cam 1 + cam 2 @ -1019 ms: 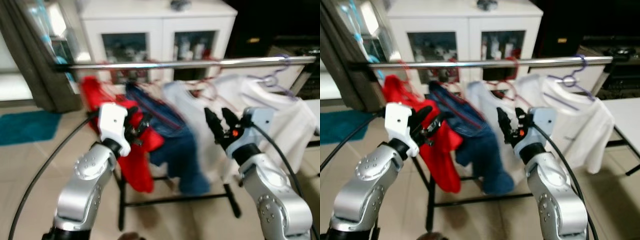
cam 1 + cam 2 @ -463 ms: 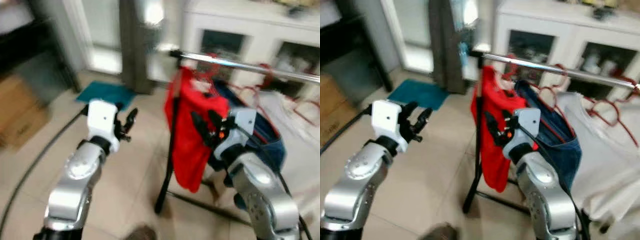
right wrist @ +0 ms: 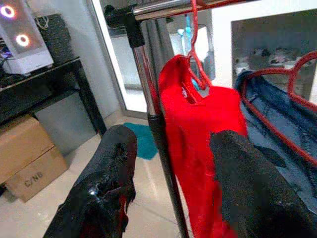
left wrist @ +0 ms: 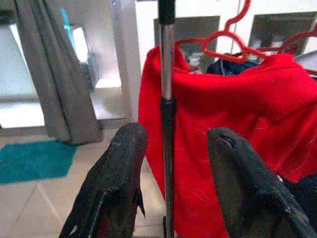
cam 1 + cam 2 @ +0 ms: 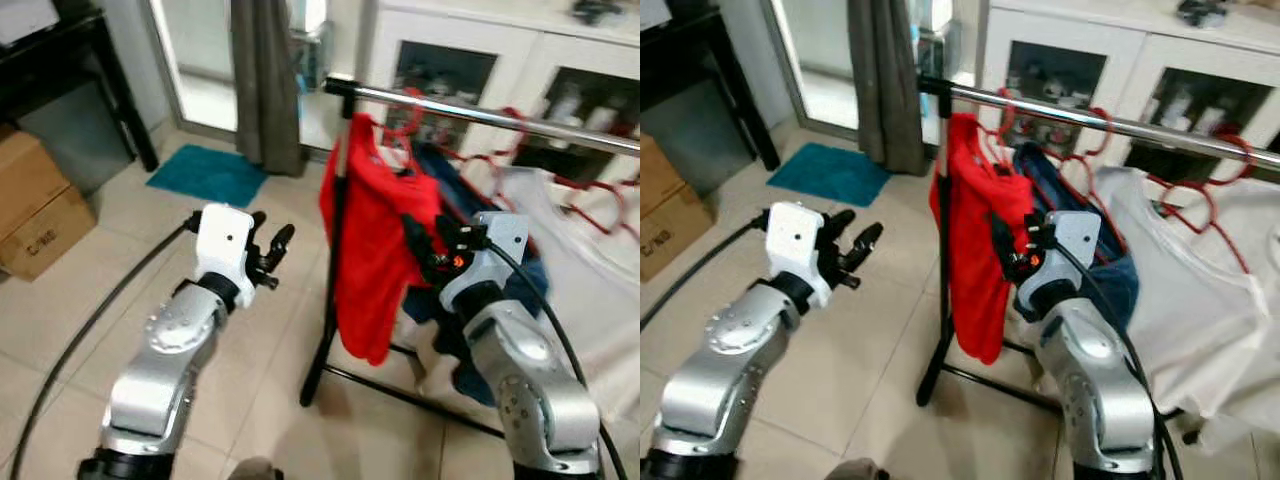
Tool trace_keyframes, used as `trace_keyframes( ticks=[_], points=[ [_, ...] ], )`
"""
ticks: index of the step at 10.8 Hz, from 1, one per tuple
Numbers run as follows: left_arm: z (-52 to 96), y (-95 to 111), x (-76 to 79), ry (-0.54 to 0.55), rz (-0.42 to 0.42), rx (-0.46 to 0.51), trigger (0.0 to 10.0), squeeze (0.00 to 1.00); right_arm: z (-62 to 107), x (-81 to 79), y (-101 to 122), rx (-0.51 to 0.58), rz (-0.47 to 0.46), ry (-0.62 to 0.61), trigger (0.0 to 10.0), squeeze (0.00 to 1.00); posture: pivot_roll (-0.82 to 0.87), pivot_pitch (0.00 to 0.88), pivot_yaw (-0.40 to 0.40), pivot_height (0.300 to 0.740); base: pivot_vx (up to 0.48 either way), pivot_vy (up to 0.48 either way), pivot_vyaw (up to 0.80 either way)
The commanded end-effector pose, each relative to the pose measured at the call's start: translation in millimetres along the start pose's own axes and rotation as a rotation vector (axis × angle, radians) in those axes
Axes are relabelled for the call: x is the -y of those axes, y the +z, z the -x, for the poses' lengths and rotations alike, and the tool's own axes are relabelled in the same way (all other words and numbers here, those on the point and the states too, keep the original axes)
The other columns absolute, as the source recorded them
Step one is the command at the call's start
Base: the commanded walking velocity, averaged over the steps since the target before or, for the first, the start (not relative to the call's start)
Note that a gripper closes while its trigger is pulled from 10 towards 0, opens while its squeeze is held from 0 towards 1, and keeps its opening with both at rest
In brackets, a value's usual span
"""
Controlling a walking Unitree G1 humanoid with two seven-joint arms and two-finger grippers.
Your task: Hang hanger
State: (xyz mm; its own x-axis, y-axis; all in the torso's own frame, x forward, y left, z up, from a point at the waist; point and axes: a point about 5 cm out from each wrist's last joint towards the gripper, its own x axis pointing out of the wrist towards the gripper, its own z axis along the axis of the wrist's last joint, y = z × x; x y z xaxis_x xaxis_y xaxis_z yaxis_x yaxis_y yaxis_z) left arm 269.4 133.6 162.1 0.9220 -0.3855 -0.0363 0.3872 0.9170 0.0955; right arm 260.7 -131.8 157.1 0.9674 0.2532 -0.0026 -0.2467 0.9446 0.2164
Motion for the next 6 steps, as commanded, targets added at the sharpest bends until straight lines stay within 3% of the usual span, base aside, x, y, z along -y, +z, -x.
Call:
trace_keyframes(
  ticks=[1,3,4,5,6],
  points=[
    [-2.2,0.7,-2.2,-0.009,-0.006,0.007,10.0,0.00,0.0,-1.9,1.1,0.011,0.017,-0.001,10.0,0.00,0.12,0.035,0.001,0.740,0.000,0.000,0.00],
    [-2.3,-2.6,0.7,-0.036,0.043,0.001,10.0,0.00,4.7,7.5,-1.2,0.004,-0.009,-0.077,10.0,0.00,0.10,0.039,0.017,0.740,0.135,0.000,-0.80],
    [-2.1,-5.3,2.8,-0.060,0.085,-0.009,10.0,0.36,5.1,7.0,0.7,0.021,-0.001,-0.090,10.0,0.00,0.10,0.028,0.036,0.740,0.292,0.000,0.00],
    [-4.8,-1.9,4.4,-0.076,0.085,0.001,10.0,1.00,2.8,6.9,2.3,0.044,-0.011,-0.099,10.0,0.00,0.12,0.021,0.040,0.740,0.330,0.000,0.00],
    [-7.4,1.6,-0.3,-0.059,0.049,0.016,10.0,1.00,-3.0,3.1,1.0,0.050,-0.037,-0.100,10.0,0.00,0.14,0.030,0.022,0.740,0.311,0.000,0.00]
  ],
)
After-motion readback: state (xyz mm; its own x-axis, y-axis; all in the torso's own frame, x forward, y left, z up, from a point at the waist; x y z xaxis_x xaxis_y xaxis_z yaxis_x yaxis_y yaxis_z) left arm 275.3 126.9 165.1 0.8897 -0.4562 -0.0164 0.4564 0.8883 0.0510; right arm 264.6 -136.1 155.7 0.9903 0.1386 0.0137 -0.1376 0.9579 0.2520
